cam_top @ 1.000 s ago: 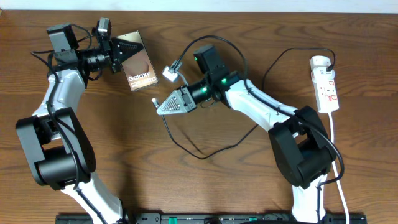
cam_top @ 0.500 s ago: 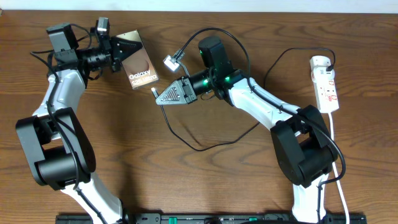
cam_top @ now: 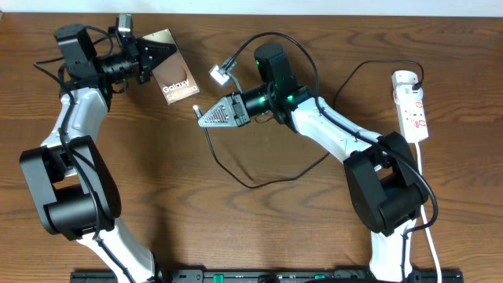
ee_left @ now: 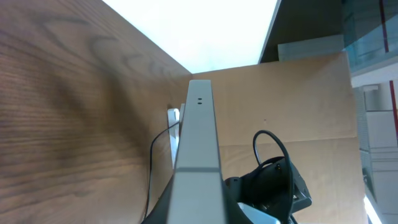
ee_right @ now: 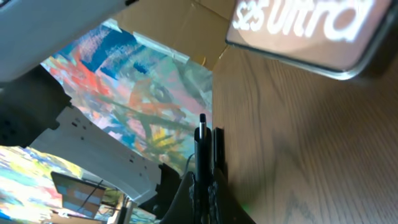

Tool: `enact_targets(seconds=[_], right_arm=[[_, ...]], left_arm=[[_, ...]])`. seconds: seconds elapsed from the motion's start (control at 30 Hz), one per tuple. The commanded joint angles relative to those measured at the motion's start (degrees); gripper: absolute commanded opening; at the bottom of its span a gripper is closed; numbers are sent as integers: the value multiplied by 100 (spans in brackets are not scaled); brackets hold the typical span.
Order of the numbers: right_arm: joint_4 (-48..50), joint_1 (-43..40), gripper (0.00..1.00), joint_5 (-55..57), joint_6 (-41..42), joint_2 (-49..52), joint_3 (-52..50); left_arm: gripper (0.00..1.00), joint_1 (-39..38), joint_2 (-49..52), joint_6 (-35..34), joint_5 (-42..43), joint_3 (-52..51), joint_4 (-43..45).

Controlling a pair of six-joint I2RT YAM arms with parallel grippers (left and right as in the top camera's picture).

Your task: Plug charger to phone and switch on socket

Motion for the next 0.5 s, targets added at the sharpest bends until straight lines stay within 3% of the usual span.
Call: enact_targets(seconds=[0.0, 0.47], right_arm=[[111, -28, 1, -33, 216, 105, -20], [1051, -22, 1, -170, 625, 531, -20]], left_arm=[[7, 9, -17, -98, 120, 52, 52], [7, 9, -17, -94, 142, 52, 61]])
